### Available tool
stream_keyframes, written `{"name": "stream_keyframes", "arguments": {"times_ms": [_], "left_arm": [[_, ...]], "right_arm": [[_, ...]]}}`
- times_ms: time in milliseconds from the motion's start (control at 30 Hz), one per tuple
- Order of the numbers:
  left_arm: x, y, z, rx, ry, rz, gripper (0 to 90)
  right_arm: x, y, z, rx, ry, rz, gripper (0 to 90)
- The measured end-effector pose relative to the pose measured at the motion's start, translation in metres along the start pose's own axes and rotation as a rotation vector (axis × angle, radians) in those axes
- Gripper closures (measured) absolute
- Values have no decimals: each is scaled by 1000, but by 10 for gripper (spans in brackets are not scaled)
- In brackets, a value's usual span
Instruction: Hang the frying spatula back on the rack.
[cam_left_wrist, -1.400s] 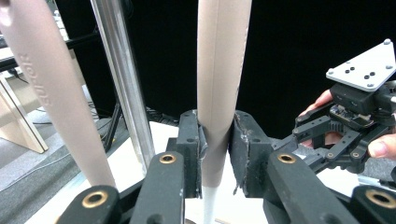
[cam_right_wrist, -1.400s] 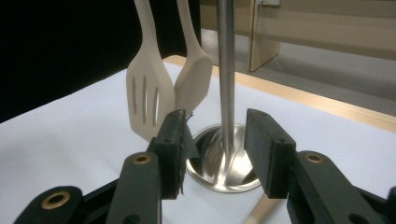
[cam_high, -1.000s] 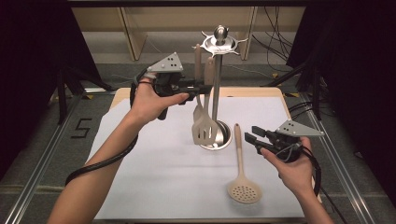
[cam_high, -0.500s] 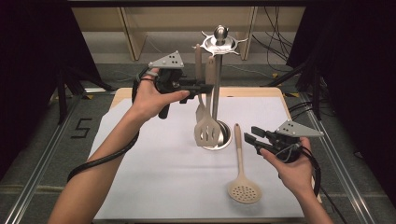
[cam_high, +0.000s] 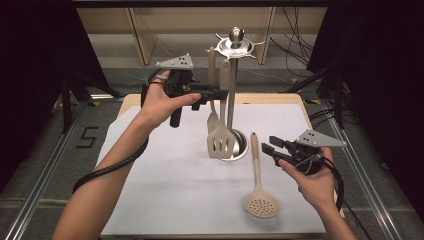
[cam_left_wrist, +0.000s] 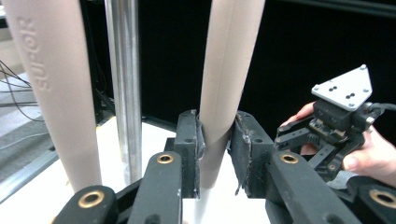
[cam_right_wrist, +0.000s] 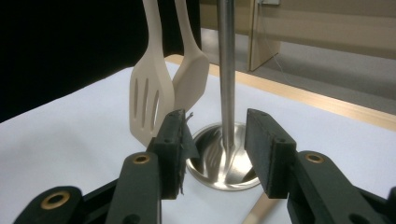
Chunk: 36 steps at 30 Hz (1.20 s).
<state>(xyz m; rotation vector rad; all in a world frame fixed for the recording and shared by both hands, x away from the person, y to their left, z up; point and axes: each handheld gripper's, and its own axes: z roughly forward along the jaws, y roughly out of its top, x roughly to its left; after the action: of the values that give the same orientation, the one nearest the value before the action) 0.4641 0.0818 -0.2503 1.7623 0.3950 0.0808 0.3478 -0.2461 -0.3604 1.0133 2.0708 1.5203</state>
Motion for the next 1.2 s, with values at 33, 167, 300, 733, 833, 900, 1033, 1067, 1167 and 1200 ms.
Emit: {"name": "stream_keyframes", "arguments": {"times_ms": [33,167,300,733,833,900,1033,1067,1167,1200], "left_arm": [[1,-1,0,-4,-4,-9,719],[4,-2,-1,-24,-15,-48,706],[6,-4,-3,-37,-16,-68,693],[14,-14,-4,-113,-81,-169,651],[15,-15,-5,-122,-74,-172,639],[15,-14,-5,-125,-61,-169,635],[14,-12,-5,-118,-55,-173,633],[14,-12,-4,-118,-56,-174,634],[13,-12,-4,-121,-54,-179,634],[13,-12,-4,-122,-52,-178,634]], "right_arm": [[0,0,0,0,0,0,594],[-1,0,-2,3,-17,-7,593],[-1,-1,0,6,-6,4,593],[0,-3,1,6,-19,-2,593],[-3,-3,1,2,-13,-31,594],[0,-3,1,9,-14,-2,593],[1,-3,1,27,-5,18,593],[1,-3,1,27,-5,17,593],[1,-3,1,17,-10,12,592],[1,-4,1,13,-20,11,592]]}}
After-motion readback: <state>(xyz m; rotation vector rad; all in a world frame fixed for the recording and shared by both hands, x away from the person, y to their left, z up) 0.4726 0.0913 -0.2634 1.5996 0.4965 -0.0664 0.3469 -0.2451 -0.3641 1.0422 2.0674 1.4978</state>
